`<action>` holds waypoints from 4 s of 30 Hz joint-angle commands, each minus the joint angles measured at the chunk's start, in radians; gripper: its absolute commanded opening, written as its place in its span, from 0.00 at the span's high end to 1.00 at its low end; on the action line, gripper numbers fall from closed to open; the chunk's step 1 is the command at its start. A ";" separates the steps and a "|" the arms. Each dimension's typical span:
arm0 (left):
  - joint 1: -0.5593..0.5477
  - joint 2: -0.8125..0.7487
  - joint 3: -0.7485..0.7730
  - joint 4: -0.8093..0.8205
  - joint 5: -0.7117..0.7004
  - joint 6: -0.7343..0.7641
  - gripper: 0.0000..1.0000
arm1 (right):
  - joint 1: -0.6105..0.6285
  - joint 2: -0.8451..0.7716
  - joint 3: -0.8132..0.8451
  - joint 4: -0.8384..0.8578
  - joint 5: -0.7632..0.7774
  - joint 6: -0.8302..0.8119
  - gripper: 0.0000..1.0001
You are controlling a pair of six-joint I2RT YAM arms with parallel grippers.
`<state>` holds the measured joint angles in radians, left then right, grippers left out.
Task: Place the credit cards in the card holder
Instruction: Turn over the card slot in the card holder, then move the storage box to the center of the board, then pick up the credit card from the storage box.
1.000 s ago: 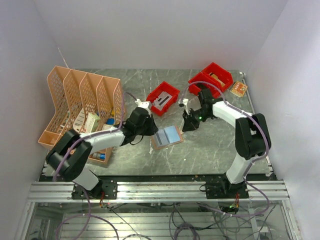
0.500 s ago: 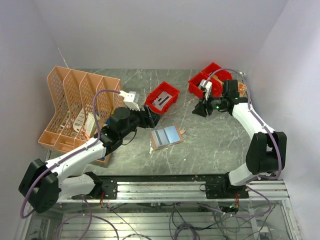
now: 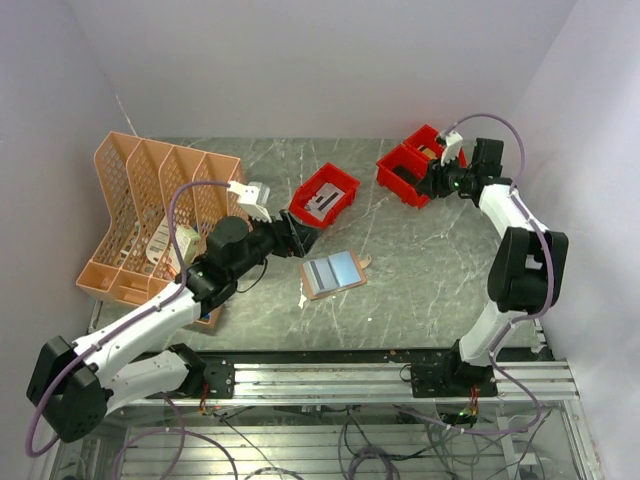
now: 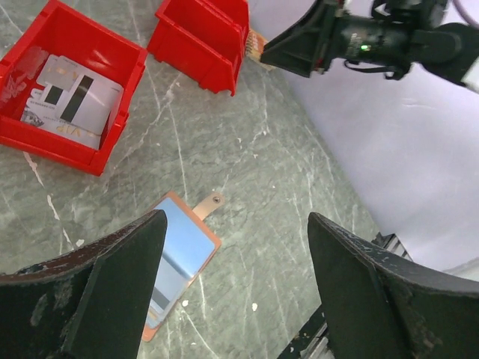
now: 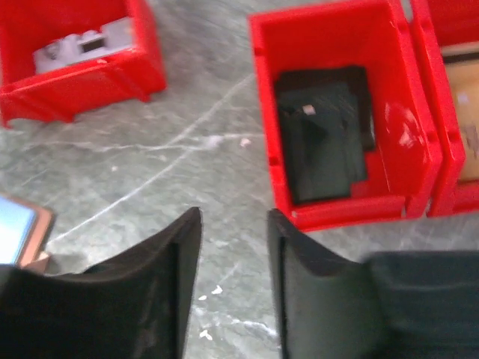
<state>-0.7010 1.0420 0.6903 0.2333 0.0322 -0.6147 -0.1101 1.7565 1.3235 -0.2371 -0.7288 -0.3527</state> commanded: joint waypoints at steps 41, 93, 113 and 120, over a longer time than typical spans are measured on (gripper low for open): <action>0.010 0.005 -0.067 0.008 -0.004 -0.026 0.13 | 0.334 0.268 0.186 -0.366 0.032 -0.204 0.93; -0.091 0.997 0.407 0.244 0.108 -0.242 0.42 | 0.239 0.497 0.597 -0.862 -0.061 -0.374 0.67; -0.078 1.048 0.499 0.196 0.120 -0.209 0.49 | 0.237 0.455 0.500 -0.905 -0.228 -0.327 0.75; -0.074 1.050 0.503 0.199 0.125 -0.208 0.50 | 0.238 0.398 0.406 -0.748 -0.157 -0.228 0.72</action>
<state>-0.7815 2.0808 1.1545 0.4095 0.1501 -0.8433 0.1268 2.2307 1.7794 -1.0988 -0.9257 -0.6613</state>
